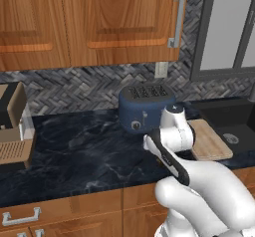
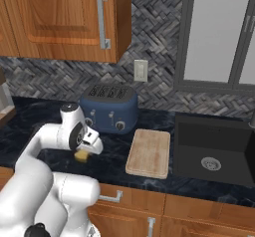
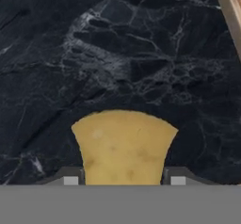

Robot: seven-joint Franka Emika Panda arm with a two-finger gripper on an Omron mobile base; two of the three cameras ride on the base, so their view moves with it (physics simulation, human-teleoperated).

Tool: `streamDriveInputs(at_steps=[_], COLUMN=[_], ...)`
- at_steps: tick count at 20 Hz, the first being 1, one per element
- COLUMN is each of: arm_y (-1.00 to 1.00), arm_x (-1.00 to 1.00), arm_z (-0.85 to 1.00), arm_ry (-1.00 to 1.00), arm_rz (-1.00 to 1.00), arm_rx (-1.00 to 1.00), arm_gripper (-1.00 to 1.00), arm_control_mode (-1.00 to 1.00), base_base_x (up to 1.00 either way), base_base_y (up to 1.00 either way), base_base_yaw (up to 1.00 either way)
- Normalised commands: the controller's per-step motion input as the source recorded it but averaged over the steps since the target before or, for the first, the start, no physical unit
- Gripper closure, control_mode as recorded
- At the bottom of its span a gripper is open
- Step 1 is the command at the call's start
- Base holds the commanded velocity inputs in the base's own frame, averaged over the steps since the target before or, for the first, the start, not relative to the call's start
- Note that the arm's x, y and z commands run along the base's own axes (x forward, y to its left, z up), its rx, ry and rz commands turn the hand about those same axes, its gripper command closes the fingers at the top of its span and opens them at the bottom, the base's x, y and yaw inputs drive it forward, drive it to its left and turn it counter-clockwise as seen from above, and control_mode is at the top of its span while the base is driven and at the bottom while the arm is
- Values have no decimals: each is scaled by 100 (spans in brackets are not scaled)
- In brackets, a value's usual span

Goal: Pick up the sponge from the counter and clean the cutting board by briefly scrubbing or pressing down on the cutting board. Once finished, release the sponge.

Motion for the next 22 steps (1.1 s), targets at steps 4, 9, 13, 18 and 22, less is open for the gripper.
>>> streamDriveInputs(at_steps=[4, 9, 13, 18, 22], arm_y=[-94, -79, -68, -51, -39], arm_x=[25, 33, 27, 41, 34], arm_z=[14, 10, 0, 0, 0], arm_ry=[-1, 0, 0, -1, 0], arm_rz=[-5, -6, -4, -4, -3], arm_rx=[0, 0, 0, 0, 0], arm_gripper=[100, 100, 100, 100, 100], arm_control_mode=[-100, -100, -100, -100, -100], base_base_x=[0, 0, 0, 0, 0], base_base_y=[0, 0, 0, 0, 0], base_base_yaw=[0, 0, 0, 0, 0])
